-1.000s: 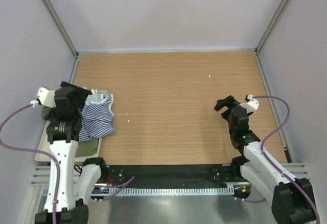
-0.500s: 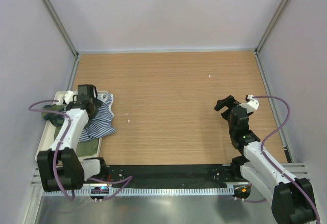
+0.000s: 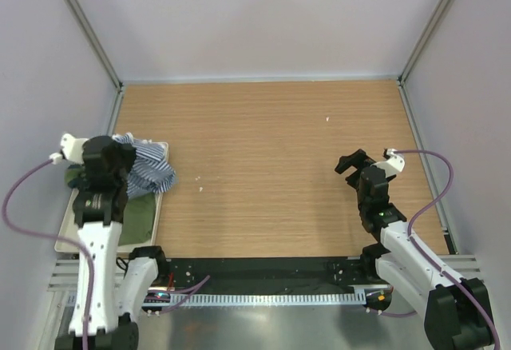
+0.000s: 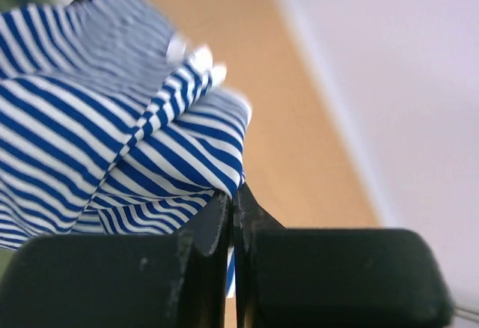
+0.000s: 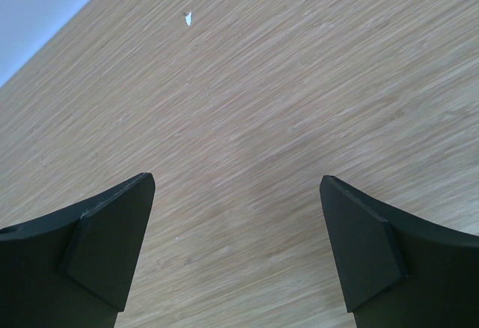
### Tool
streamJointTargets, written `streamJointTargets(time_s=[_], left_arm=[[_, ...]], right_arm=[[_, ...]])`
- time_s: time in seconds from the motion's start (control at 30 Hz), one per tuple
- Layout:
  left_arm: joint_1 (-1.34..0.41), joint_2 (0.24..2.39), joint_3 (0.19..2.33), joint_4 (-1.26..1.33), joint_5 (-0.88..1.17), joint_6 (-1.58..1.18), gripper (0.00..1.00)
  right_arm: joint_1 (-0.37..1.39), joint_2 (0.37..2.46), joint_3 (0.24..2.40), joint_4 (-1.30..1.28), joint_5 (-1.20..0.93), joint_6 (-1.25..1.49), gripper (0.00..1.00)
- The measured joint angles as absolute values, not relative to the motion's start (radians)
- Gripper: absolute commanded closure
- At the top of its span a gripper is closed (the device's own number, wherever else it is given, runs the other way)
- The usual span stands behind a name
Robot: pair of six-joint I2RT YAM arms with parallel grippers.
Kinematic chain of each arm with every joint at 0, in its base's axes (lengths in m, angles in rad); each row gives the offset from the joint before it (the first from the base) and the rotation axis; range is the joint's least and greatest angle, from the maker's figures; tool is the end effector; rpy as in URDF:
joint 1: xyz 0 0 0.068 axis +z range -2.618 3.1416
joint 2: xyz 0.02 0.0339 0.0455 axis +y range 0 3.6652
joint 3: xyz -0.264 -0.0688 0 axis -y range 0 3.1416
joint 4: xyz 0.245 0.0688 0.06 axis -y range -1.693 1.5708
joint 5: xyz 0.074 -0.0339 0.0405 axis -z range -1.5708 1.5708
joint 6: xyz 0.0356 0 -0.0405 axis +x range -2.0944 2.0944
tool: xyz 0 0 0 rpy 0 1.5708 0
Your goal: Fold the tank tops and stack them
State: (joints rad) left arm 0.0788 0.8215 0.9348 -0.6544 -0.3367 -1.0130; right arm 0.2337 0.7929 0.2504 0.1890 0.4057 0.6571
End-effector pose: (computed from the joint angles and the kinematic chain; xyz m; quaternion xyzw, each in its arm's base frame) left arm 0.1676 0.0250 0.3387 -0.5160 0.6905 -0.0884 0.4991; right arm 0.1741 0.0270 0.1895 0.2815 0.7615 0.0921 0.5766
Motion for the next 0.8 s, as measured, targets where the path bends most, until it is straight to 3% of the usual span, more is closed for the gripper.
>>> streamJointTargets(time_s=[0.13,0.33,0.5,0.63,0.8], left_arm=[[0.078,0.67,1.106,-0.636,-0.253,-1.006,1.0],[0.026,0.696,1.212,-0.49,0.071,-1.086,1.0],[-0.316,0.853,1.233,-0.46,0.033,-1.062,1.0],[-0.64,1.11,1.352,-0.442,-0.042,-0.993,1.0],[-0.856,1.345,1.45,-0.439,-0.098,-0.911,0.99]], right_arm=[[0.234,0.793,0.25,0.186,0.408,0.657,0.02],[0.234,0.793,0.25,0.186,0.408,0.657,0.02],[0.234,0.799,0.25,0.186,0.408,0.657,0.02],[0.234,0.808,0.25,0.185,0.411,0.657,0.02],[0.234,0.803,0.251,0.173,0.425,0.656,0.02]])
